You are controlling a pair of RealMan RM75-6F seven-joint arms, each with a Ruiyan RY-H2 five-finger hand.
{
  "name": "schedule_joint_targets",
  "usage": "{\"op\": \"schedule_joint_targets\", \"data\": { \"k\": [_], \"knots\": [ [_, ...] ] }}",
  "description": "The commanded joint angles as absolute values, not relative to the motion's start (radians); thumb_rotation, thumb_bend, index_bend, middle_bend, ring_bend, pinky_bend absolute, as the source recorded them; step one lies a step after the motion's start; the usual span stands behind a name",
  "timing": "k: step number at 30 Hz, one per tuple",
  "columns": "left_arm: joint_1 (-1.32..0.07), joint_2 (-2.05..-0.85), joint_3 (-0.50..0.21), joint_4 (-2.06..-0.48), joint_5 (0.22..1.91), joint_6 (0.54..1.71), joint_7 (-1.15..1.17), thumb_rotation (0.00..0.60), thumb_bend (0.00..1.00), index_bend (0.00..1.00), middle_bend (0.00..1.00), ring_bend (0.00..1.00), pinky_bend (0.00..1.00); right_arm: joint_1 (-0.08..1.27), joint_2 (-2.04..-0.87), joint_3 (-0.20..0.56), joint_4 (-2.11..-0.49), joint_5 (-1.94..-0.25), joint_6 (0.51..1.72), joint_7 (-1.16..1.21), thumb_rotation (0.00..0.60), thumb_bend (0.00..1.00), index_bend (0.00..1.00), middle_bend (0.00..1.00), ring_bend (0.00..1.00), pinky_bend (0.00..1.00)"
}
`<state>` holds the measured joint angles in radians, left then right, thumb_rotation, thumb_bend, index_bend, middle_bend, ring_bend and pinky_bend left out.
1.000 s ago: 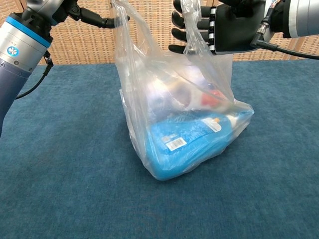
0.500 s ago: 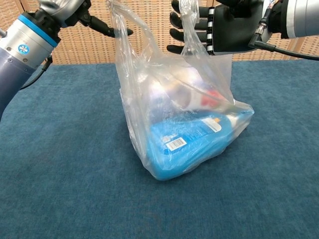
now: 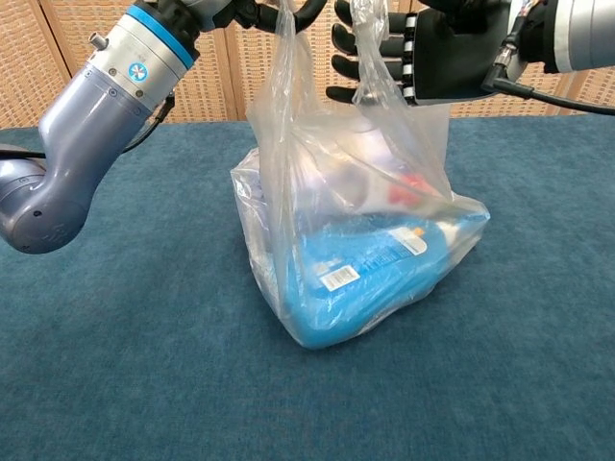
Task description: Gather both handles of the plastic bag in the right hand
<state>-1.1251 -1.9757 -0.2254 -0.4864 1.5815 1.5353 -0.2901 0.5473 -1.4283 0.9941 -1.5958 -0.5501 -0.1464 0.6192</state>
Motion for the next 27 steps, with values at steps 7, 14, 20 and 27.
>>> {"op": "schedule_joint_targets", "data": {
  "k": [7, 14, 20, 27],
  "knots": [
    [-1.125, -1.977, -0.278, -0.555, 1.544, 1.602, -0.354, 0.600, 0.50, 0.69, 0.00, 0.00, 0.00, 0.539, -1.423, 0.998, -1.596, -0.550, -0.152, 0.617, 0.600, 0.33, 0.47, 0.53, 0.45, 0.33],
    [-1.120, -1.926, -0.267, -0.599, 1.576, 1.656, -0.330, 0.600, 0.46, 0.37, 0.00, 0.00, 0.00, 0.534, -1.425, 0.996, -1.601, -0.548, -0.146, 0.617, 0.600, 0.33, 0.47, 0.53, 0.45, 0.33],
    [-1.113, -1.845, -0.223, -0.674, 1.634, 1.677, -0.226, 0.600, 0.40, 0.02, 0.00, 0.00, 0.00, 0.531, -1.431, 0.998, -1.640, -0.551, -0.121, 0.616, 0.600, 0.34, 0.48, 0.53, 0.45, 0.33],
    [-1.114, -1.766, -0.215, -0.805, 1.657, 1.656, -0.112, 0.600, 0.39, 0.00, 0.00, 0.00, 0.00, 0.534, -1.431, 0.996, -1.693, -0.555, -0.086, 0.623, 0.600, 0.34, 0.48, 0.53, 0.45, 0.33]
  ]
}}
